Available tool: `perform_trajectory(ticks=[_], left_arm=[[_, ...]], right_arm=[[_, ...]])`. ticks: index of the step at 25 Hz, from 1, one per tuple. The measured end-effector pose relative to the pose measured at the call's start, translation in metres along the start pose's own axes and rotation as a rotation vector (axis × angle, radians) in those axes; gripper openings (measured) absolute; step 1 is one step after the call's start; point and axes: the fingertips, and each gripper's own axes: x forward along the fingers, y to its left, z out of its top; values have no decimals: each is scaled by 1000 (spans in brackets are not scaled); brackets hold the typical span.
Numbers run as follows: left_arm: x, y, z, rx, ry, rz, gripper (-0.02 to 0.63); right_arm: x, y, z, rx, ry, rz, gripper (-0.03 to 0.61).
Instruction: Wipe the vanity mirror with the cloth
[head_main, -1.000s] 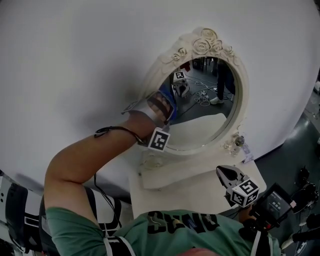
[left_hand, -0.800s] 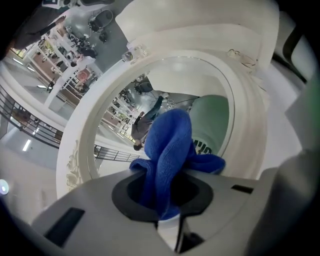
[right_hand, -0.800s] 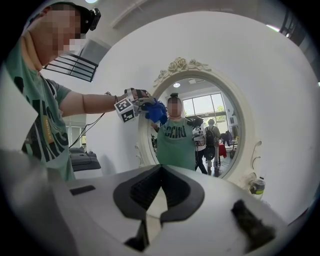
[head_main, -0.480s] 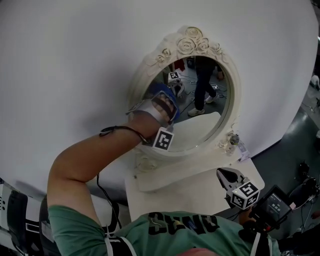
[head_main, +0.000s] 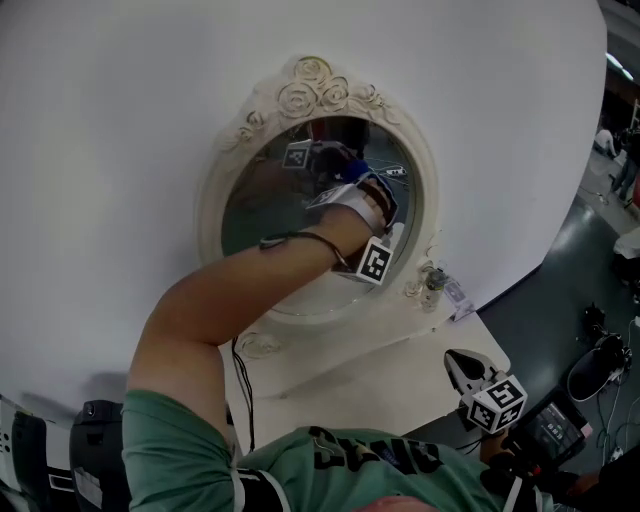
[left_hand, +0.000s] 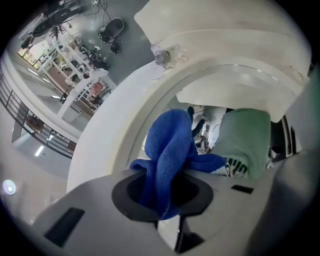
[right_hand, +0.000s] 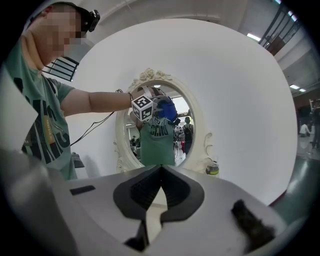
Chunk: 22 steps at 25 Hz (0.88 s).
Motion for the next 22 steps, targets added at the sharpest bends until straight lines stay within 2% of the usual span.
perform_trajectory(ticks=[6, 9, 12, 15, 18, 22], left_arm=[[40, 56, 34, 11, -11, 44, 71], [44, 62, 40, 26, 3, 36, 69], [40, 64, 38, 31, -11, 74, 69], [19, 49, 24, 5, -21, 64, 71], [-22, 23, -5, -31, -23, 62, 71], [-86, -37, -54, -62, -6, 32, 71]], right_arm=[[-28, -33, -17, 51, -2, -69, 8], [-32, -40, -25, 78, -1, -80, 8], [-25, -33, -23, 72, -4, -58, 8], [-14, -16, -13, 46, -5, -23, 8], [1, 2, 1, 15, -5, 12, 8], [30, 39, 19, -34, -4, 86, 8]])
